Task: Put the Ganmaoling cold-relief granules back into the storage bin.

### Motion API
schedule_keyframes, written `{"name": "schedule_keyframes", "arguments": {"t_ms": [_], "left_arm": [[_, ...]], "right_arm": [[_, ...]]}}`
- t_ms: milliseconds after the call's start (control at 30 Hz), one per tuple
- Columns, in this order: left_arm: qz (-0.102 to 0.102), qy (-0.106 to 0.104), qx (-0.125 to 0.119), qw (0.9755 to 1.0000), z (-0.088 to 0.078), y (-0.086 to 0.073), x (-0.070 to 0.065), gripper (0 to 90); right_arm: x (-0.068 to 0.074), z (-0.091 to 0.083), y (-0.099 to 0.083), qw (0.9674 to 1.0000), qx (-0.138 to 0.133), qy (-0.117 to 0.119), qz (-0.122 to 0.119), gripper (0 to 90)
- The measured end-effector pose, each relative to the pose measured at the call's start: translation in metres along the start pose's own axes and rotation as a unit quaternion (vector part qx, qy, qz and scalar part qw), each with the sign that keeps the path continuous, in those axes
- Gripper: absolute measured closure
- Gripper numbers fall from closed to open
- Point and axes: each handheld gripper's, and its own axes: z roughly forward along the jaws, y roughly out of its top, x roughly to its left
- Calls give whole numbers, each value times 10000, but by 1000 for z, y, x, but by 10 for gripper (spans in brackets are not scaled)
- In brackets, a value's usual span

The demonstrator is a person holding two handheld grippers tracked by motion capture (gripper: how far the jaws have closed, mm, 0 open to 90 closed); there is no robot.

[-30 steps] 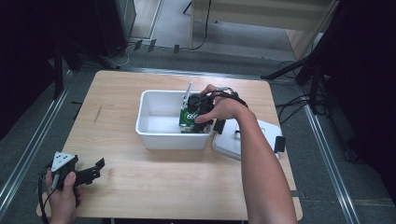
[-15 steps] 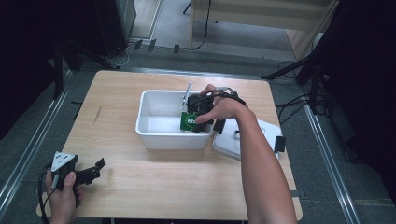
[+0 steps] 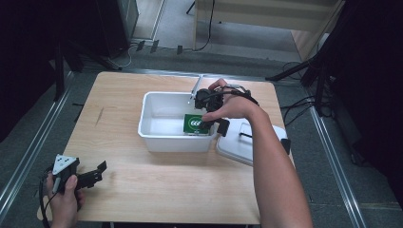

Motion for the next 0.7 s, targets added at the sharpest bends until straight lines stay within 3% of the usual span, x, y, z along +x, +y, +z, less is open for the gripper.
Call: {"name": "schedule_keyframes", "arguments": {"t_ms": [100, 267, 700], "left_arm": [[0, -1, -5, 10000, 0, 0, 0, 0], [32, 12, 6, 10000, 0, 0, -1, 0], [56, 28, 5, 10000, 1, 0, -1, 0]], "right_arm": [[2, -10, -3, 9999, -77, 3, 137, 106], [5, -29, -15, 9993, -124, -73, 332, 0], [8, -53, -48, 9983, -91, -247, 527, 0]]}}
